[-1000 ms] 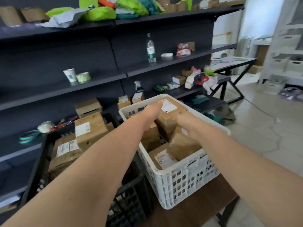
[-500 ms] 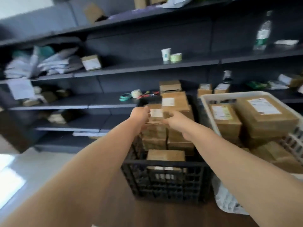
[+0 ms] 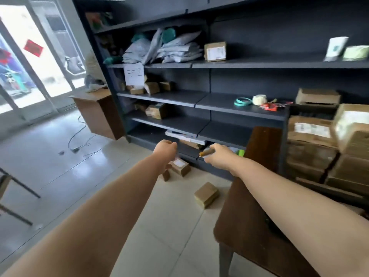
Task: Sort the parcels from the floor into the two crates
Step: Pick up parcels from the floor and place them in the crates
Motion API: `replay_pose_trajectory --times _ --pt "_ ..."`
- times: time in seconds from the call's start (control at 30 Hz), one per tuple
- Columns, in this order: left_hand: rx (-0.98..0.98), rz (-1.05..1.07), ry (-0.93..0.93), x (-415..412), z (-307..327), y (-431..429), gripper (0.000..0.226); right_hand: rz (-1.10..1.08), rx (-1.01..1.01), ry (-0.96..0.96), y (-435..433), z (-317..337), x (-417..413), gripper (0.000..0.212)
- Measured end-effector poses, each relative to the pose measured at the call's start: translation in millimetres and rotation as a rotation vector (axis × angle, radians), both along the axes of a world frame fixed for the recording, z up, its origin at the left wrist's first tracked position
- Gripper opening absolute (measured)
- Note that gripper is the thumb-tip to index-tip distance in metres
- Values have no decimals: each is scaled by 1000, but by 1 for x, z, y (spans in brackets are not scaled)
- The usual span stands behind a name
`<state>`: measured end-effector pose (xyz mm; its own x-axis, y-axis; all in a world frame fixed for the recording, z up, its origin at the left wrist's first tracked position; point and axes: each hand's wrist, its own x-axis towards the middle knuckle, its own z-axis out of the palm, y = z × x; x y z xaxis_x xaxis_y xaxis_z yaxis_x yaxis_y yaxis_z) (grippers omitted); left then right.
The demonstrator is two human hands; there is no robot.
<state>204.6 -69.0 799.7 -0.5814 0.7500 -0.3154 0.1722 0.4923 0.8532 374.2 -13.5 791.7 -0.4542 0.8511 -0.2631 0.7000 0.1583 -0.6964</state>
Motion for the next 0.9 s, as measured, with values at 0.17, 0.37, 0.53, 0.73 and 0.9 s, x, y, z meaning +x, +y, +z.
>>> replay_pose_trajectory --times 0.17,0.37,0.53,0.73,0.9 --pt "-79 30 -14 -80 -25 -30 28 21 -44 -105 -6 -29 -65 55" --pt "-151 21 -28 -127 -62 -32 32 63 -68 -210 7 -67 -121 52" --pt "-206 -29 -8 -154 -85 -9 39 82 -84 -239 38 -97 -164 52" --pt "-268 -18 25 -210 -109 59 42 93 -163 -200 111 -137 -229 59" --pt "-404 -13 -24 -246 -143 122 45 97 -242 -190 177 -169 -275 48"
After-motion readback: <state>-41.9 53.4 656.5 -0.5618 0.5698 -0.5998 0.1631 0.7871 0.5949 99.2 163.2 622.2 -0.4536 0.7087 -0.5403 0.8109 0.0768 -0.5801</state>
